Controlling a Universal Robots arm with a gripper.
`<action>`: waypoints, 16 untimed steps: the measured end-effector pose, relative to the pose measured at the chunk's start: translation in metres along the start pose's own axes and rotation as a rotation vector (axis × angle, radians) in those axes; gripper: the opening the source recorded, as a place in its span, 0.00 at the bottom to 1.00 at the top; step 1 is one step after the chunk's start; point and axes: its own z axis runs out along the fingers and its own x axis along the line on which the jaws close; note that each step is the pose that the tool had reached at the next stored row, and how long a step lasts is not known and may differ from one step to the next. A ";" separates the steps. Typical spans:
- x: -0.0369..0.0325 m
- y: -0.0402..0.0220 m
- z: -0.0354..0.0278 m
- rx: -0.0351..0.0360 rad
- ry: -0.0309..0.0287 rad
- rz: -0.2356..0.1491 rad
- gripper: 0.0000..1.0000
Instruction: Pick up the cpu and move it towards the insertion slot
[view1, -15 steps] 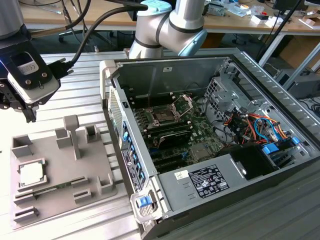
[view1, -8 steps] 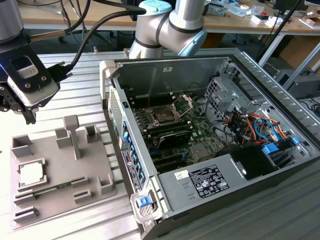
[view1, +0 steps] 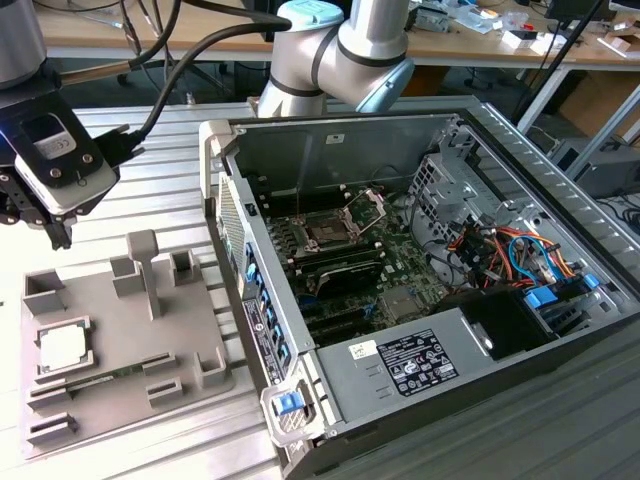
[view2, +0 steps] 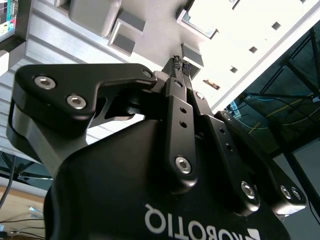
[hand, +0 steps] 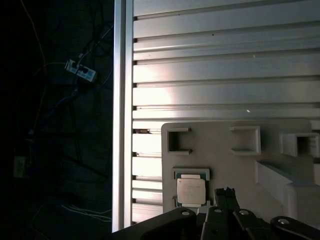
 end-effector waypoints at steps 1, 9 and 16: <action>0.0001 0.0000 0.0002 0.0000 -0.0001 0.000 0.11; 0.0007 0.0000 0.0013 0.0000 -0.0001 0.000 0.11; 0.0012 -0.0001 0.0024 0.0000 -0.0001 0.000 0.11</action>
